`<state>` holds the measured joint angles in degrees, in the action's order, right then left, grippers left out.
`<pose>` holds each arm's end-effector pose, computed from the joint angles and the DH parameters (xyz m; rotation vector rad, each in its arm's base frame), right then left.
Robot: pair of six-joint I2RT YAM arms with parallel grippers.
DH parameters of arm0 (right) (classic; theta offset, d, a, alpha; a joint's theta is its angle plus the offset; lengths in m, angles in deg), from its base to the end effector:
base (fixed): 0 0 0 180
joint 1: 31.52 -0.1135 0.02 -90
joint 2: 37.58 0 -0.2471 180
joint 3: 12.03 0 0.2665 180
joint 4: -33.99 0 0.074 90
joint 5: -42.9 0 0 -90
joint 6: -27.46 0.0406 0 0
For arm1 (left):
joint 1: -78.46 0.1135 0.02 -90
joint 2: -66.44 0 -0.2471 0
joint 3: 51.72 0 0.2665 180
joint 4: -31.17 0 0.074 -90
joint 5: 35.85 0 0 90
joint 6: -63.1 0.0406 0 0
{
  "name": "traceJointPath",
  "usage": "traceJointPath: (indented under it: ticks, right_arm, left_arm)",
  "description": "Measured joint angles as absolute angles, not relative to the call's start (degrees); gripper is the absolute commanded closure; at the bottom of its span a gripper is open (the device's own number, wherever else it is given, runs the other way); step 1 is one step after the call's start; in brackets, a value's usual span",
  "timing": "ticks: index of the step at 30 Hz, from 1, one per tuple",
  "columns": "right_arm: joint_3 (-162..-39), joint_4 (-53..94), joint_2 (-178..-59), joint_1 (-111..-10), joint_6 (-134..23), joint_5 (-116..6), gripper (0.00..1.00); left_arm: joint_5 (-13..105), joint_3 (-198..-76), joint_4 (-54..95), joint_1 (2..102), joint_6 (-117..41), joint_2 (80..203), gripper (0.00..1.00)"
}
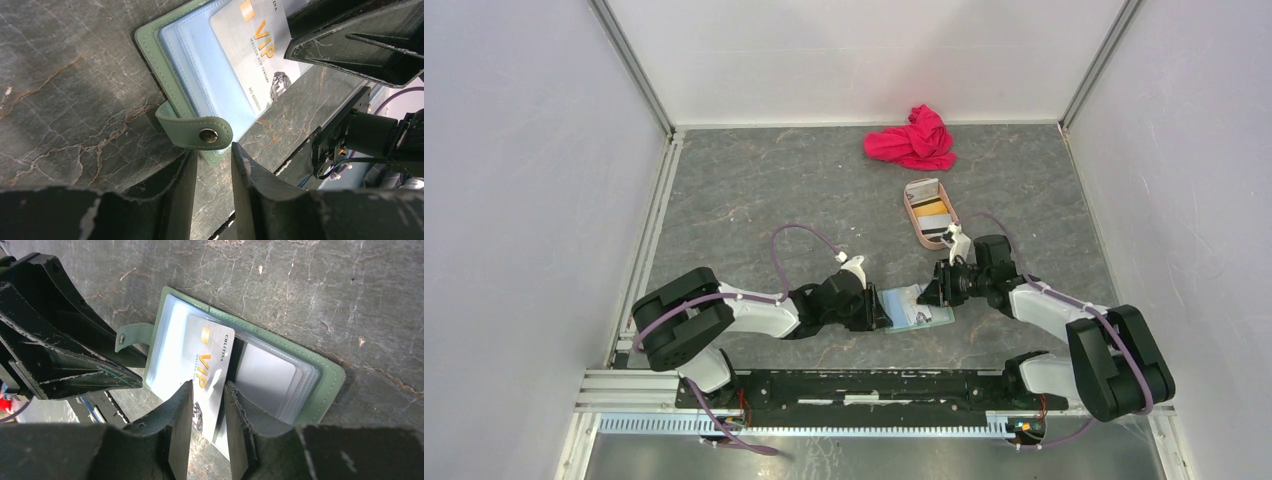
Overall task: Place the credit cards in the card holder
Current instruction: Insert the credit card into the card holder.
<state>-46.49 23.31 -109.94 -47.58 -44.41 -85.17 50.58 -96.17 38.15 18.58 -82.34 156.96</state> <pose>0.2098 0.0864 0.1058 -0.2733 2.4382 1.0727 0.1464 -0.2573 0.0964 0.1347 2.5113 -1.0532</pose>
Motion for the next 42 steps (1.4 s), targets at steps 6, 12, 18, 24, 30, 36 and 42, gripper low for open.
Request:
traceJointPath:
  ticks: [6,12,18,24,30,36,42]
  right_arm:
    - [-47.89,21.45,-109.89,-49.94,-47.03,-82.74,0.65]
    - [-48.51,20.38,-109.17,-52.67,-49.16,-80.49,0.64]
    - [-48.64,20.34,-109.13,-54.24,-49.85,-80.12,0.58]
    - [-48.96,18.04,-107.62,-54.42,-51.41,-79.99,0.56]
    - [-48.94,16.58,-106.79,-54.46,-52.56,-80.14,0.56]
    - [-48.94,16.62,-107.14,-55.84,-52.56,-80.91,0.56]
    - [-48.94,17.56,-108.34,-56.95,-51.95,-82.26,0.56]
  left_arm:
    - [50.56,-95.66,39.04,18.58,-82.34,156.94,0.61]
    - [50.56,-95.38,39.63,18.58,-82.34,156.94,0.61]
    - [50.56,-95.05,40.22,18.58,-82.34,156.92,0.61]
    - [50.56,-94.79,40.77,18.58,-82.34,156.90,0.61]
    - [50.56,-94.72,40.92,18.58,-82.34,156.90,0.61]
    - [50.56,-94.55,41.14,18.58,-82.34,156.83,0.62]
    - [50.56,-94.53,41.16,18.58,-82.34,156.83,0.62]
